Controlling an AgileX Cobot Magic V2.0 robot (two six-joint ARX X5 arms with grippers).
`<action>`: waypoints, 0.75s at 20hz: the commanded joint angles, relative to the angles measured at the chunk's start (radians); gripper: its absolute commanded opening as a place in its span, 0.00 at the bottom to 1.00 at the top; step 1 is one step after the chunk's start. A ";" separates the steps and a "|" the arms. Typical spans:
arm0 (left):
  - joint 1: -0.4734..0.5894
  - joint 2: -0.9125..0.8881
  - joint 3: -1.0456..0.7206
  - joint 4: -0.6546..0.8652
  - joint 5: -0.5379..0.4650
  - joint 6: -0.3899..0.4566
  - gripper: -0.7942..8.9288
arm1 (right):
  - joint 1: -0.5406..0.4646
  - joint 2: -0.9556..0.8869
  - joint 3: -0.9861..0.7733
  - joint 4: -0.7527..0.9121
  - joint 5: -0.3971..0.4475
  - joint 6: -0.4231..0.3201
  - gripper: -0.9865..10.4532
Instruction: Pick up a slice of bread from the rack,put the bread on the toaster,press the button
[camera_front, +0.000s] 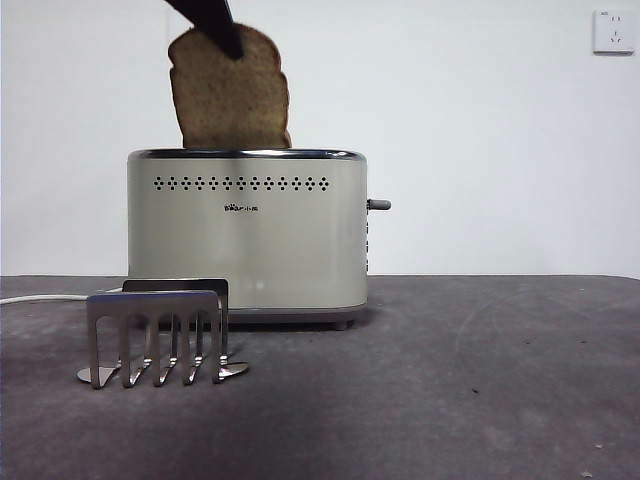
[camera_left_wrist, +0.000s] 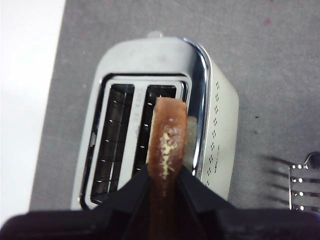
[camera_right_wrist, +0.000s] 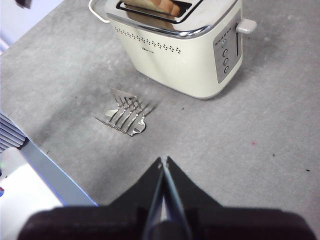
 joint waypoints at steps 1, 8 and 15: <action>0.004 0.021 -0.003 0.003 0.011 0.012 0.07 | 0.003 0.005 0.000 0.009 -0.004 -0.008 0.08; 0.031 0.092 -0.003 0.077 0.011 -0.016 0.08 | 0.003 0.016 0.000 0.018 -0.003 -0.008 0.08; 0.035 0.100 -0.003 0.177 0.005 -0.106 0.41 | 0.002 0.029 0.000 0.096 -0.003 -0.005 0.08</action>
